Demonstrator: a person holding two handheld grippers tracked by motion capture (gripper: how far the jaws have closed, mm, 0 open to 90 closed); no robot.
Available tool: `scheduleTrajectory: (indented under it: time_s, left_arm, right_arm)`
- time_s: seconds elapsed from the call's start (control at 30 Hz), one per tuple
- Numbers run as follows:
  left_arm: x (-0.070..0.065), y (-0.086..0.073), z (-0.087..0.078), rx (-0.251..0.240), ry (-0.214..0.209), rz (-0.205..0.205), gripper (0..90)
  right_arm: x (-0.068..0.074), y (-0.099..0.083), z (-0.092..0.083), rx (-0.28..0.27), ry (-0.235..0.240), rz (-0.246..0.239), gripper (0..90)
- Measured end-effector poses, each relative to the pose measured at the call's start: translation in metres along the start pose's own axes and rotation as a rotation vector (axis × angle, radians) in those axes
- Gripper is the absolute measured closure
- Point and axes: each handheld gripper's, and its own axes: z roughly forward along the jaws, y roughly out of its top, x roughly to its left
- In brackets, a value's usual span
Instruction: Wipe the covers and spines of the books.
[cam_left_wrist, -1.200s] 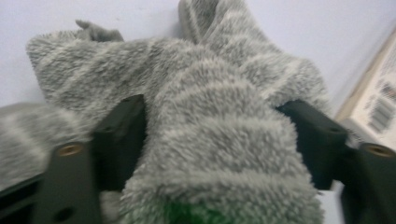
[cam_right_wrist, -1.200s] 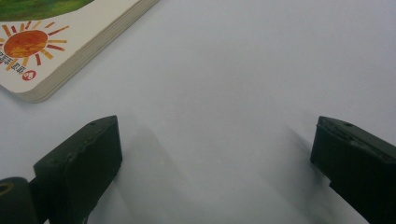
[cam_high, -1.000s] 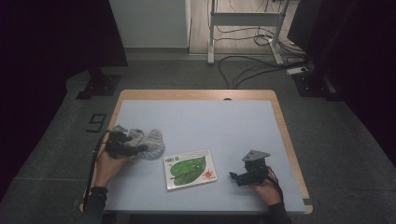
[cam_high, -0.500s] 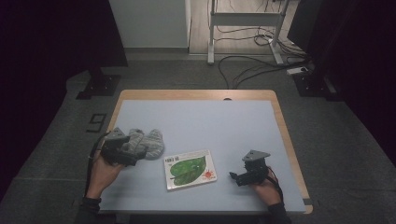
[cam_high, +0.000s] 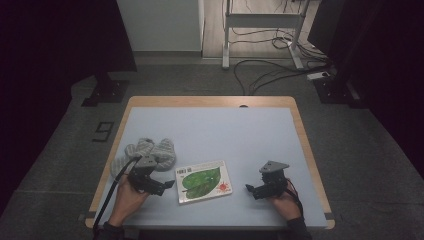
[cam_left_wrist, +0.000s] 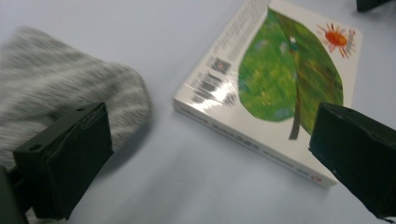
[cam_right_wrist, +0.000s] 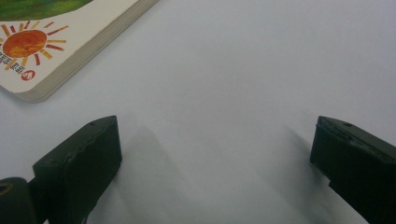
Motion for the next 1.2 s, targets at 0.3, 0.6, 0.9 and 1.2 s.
scheduleTrajectory:
  time_s: [0.3,0.6,0.9,1.2]
  left_arm:
    - [-0.009,-0.019,0.021,0.077,0.024,0.037,0.0]
    - [-0.015,-0.022,0.032,0.087,0.006,0.062,0.0]
    - [-0.023,-0.022,0.041,0.056,-0.047,0.045,0.0]
    - [-0.034,-0.017,0.052,0.048,-0.1,0.061,0.0]
  right_arm:
    - [0.0,0.0,0.0,0.0,0.003,0.003,1.5]
    - [0.0,0.0,0.0,0.002,0.004,0.002,1.5]
    - [0.0,0.001,-0.001,0.008,0.002,0.005,2.2]
    - [-0.002,0.003,-0.004,0.012,0.0,0.013,9.4]
